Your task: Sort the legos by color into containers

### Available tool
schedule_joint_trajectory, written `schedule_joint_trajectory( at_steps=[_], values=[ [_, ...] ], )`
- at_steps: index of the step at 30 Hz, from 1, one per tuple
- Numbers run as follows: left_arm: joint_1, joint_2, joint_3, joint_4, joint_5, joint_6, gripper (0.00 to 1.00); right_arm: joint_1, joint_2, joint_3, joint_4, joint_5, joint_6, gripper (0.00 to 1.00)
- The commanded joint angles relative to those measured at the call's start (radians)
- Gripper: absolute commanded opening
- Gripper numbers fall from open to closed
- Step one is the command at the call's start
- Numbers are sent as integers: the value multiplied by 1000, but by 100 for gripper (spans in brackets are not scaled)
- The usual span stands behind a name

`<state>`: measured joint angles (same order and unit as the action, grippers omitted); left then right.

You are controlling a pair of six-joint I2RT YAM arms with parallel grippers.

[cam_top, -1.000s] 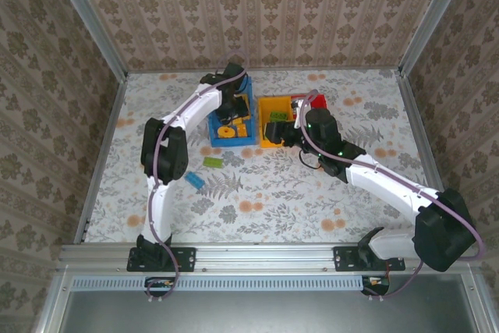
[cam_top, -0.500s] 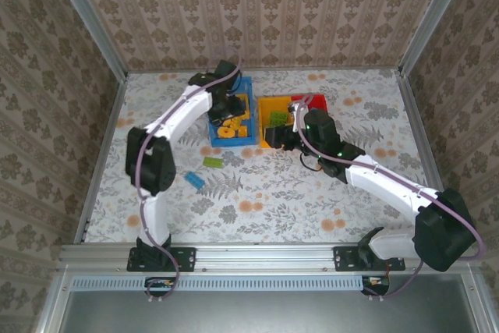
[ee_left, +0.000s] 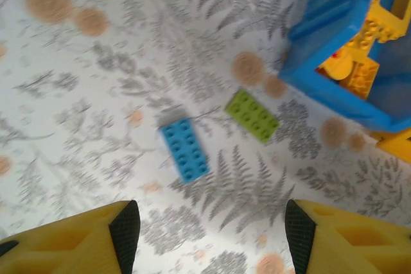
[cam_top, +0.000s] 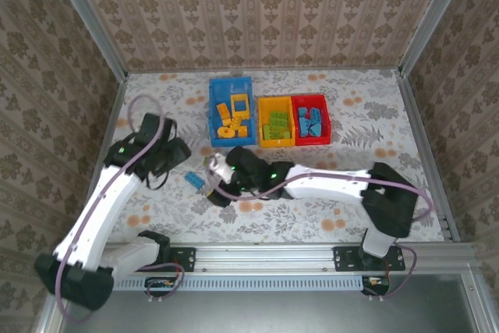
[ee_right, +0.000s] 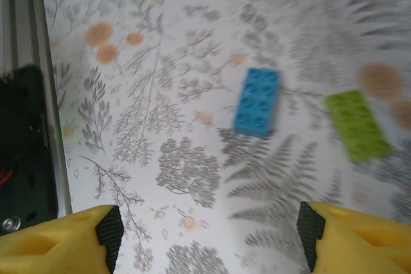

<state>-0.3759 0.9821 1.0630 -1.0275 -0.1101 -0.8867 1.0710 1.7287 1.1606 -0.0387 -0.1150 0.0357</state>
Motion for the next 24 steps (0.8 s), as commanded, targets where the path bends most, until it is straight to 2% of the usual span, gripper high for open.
schedule_joint_trajectory(
  at_steps=[1,6,11,15,17,24],
  values=[
    [27,-137,-48,-86,-18,3,65,36,126,119,-37,131,16,80],
    [42,-267,-62,-140,-1,32,65,45,319,268,-77,225,112,81],
    [55,-291,-21,-190,9,85,65,48,452,404,-130,278,124,81],
    [63,-303,4,-209,13,104,65,50,547,518,-210,314,128,77],
    [66,-303,22,-216,17,116,65,48,578,550,-228,326,129,72],
    [75,-301,43,-228,26,140,66,48,637,618,-268,333,129,40]
  ],
)
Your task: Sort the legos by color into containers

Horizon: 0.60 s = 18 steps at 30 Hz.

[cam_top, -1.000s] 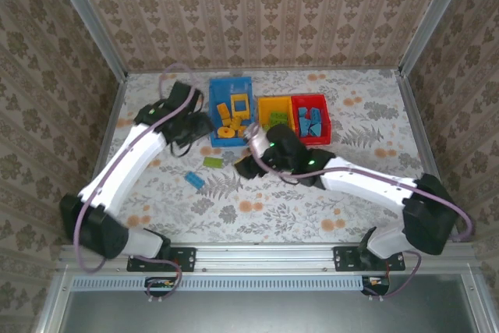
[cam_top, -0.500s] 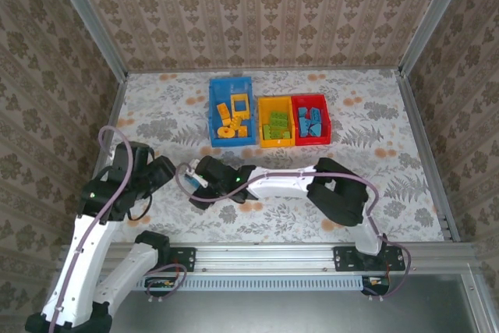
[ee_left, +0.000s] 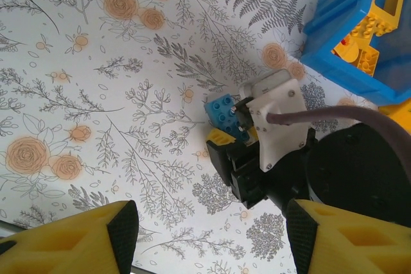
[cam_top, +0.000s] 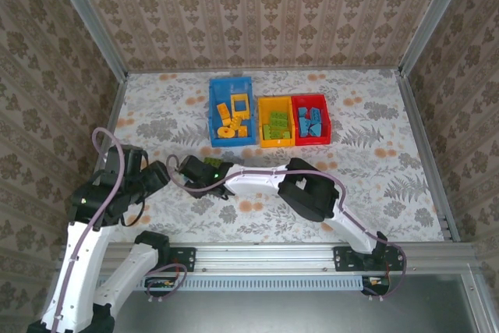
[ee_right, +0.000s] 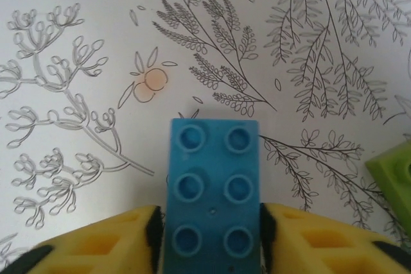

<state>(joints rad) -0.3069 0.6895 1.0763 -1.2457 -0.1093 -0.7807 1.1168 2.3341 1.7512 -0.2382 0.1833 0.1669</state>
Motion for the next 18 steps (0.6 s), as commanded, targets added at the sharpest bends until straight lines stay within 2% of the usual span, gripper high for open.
schedule_joint_trajectory(
  at_steps=[1,4,7,10,14,18],
  values=[
    [5,-8,32,-7,26,36,65,3,31,26,-66,32,-2,36],
    [6,-7,31,3,26,34,65,4,19,17,-67,26,-7,26],
    [8,-2,21,28,38,33,66,2,-53,-50,-9,37,-22,21],
    [11,21,2,107,113,46,66,-4,-191,-193,102,35,-35,19],
    [7,105,-43,270,275,27,64,-30,-394,-407,212,3,-28,19],
    [-58,198,-101,470,339,-34,64,-90,-603,-598,238,2,17,19]
  ],
)
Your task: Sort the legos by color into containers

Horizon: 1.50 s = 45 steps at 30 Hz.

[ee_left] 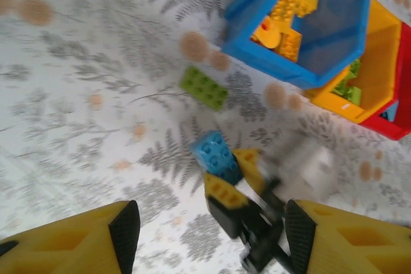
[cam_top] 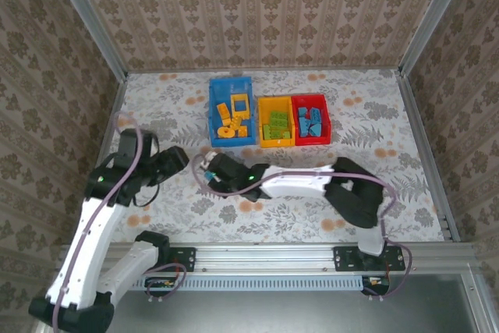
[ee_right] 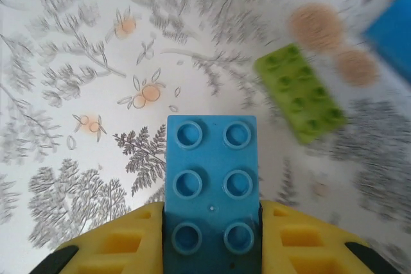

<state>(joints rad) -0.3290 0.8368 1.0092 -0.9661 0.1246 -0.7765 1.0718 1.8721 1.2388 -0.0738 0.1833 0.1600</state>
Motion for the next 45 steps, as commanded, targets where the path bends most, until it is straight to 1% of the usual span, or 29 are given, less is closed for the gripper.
schedule_joint_trajectory(
  at_steps=[1,4,6,7,9,12,15,17,19,21,25,29,31,35,38,40,42,45],
  values=[
    [-64,90,-34,228,105,-48,64,-69,-189,-125,72,7,39,19],
    [-185,248,17,321,87,-40,64,-184,-360,-236,36,5,88,19],
    [-269,374,87,357,72,-13,64,-287,-462,-287,-12,-2,108,19],
    [-295,436,122,369,70,1,64,-332,-502,-304,-28,-4,113,19],
    [-355,546,210,384,64,24,64,-457,-564,-324,-66,-33,128,20],
    [-403,691,330,403,66,55,65,-613,-556,-290,-139,-62,154,21],
    [-428,816,446,398,77,78,64,-740,-440,-194,-213,-141,182,21],
    [-436,876,507,389,85,86,64,-784,-356,-115,-241,-187,184,21],
    [-441,921,555,386,87,91,65,-802,-283,-43,-258,-191,178,21],
    [-443,957,596,384,89,92,65,-826,-198,39,-294,-190,206,21],
    [-444,1001,645,373,92,97,64,-859,-51,158,-355,-212,238,24],
    [-444,1015,665,364,89,102,64,-869,34,231,-379,-216,232,28],
    [-444,1014,664,359,88,102,65,-870,62,256,-393,-212,231,33],
    [-444,994,636,360,90,103,65,-869,80,268,-390,-214,227,47],
    [-443,968,610,356,82,97,65,-865,62,267,-391,-214,218,57],
    [-438,943,584,355,68,86,65,-858,33,256,-380,-210,209,60],
    [-427,902,543,354,44,65,65,-845,-8,244,-373,-196,196,61],
    [-397,803,447,336,-50,-8,65,-817,-105,188,-328,-168,173,60]
  ],
)
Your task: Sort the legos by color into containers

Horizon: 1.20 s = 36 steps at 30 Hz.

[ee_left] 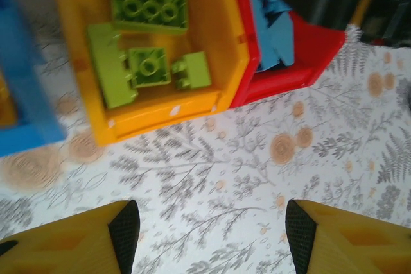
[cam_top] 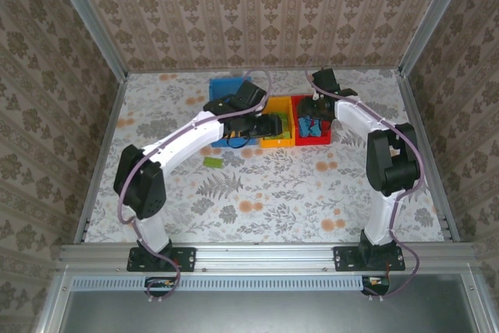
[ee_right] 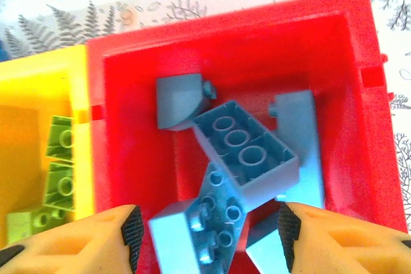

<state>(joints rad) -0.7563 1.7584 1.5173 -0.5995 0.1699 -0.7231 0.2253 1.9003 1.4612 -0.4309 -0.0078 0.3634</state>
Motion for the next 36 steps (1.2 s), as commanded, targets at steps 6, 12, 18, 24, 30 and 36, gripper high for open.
schedule_joint_trajectory(
  at_steps=[6,12,18,24,30,36],
  values=[
    [172,-325,-297,-189,-192,-401,62,163,-415,-348,347,-13,-150,63],
    [244,-379,-470,-170,-183,-740,61,310,-582,-583,529,-186,-167,68],
    [289,-234,-421,-139,-135,-841,65,401,-632,-660,549,-280,-190,70],
    [321,-137,-382,-138,-136,-904,67,414,-645,-668,534,-291,-195,70],
    [333,-34,-336,-111,-104,-924,67,414,-658,-677,522,-287,-194,71],
    [332,10,-335,-91,-97,-968,63,414,-658,-685,518,-281,-189,71]
  ],
)
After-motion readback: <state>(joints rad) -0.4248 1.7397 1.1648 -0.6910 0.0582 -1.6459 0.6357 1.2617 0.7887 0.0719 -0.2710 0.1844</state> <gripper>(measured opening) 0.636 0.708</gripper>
